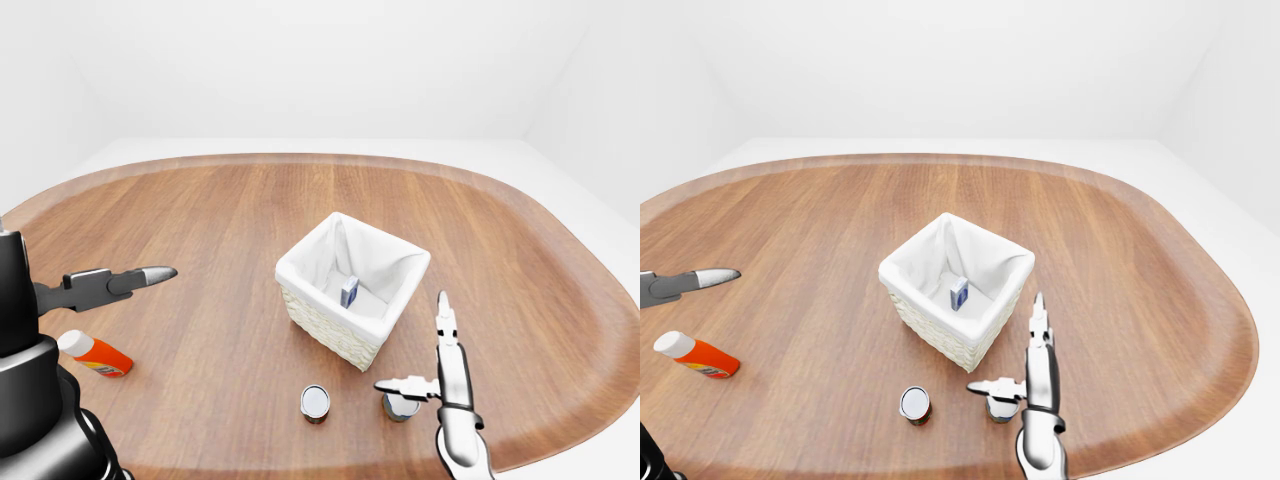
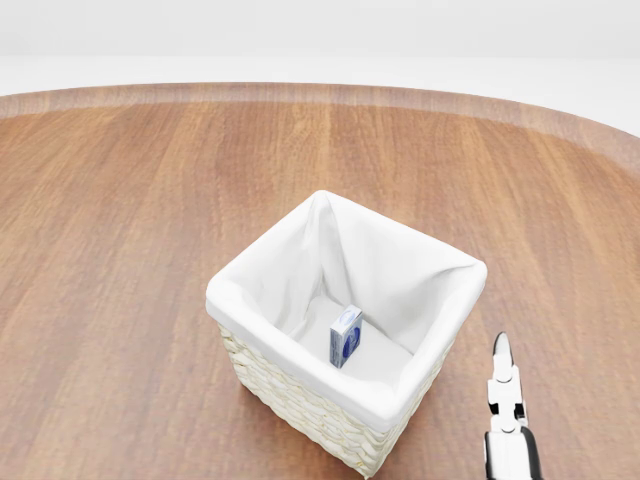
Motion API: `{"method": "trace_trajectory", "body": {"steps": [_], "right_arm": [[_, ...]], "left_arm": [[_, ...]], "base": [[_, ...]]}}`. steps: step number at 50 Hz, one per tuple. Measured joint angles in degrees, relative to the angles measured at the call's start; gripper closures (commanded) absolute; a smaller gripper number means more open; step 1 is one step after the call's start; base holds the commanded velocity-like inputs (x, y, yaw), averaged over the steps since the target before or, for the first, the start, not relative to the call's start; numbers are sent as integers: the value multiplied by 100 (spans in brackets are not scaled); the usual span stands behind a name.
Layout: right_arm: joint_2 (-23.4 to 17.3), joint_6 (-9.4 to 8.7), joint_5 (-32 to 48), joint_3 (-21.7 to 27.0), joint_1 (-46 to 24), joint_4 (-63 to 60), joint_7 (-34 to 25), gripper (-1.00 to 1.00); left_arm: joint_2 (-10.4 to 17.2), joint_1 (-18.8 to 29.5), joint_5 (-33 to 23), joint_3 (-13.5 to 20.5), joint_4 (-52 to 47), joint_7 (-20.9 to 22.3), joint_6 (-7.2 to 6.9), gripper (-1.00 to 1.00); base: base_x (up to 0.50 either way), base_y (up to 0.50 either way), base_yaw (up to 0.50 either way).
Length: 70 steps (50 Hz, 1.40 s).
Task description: Pick up the alphabet soup and the cream cheese box, and put them in the basket.
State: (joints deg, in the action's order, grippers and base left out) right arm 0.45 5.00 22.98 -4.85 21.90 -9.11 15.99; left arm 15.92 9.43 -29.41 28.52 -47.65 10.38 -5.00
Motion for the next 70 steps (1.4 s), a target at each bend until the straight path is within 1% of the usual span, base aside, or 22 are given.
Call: {"method": "trace_trajectory", "body": {"steps": [31, 70], "right_arm": [[-39, 0, 338, -51, -283, 911, 232, -100], [-97, 0, 549, -125, -404, 1631, 152, -100]], "left_arm": [[-5, -8, 5, 2, 6, -6, 0, -100], [8, 13, -37, -12, -34, 29, 0, -100]], "base": [[0, 0, 0], [0, 0, 0]]}}
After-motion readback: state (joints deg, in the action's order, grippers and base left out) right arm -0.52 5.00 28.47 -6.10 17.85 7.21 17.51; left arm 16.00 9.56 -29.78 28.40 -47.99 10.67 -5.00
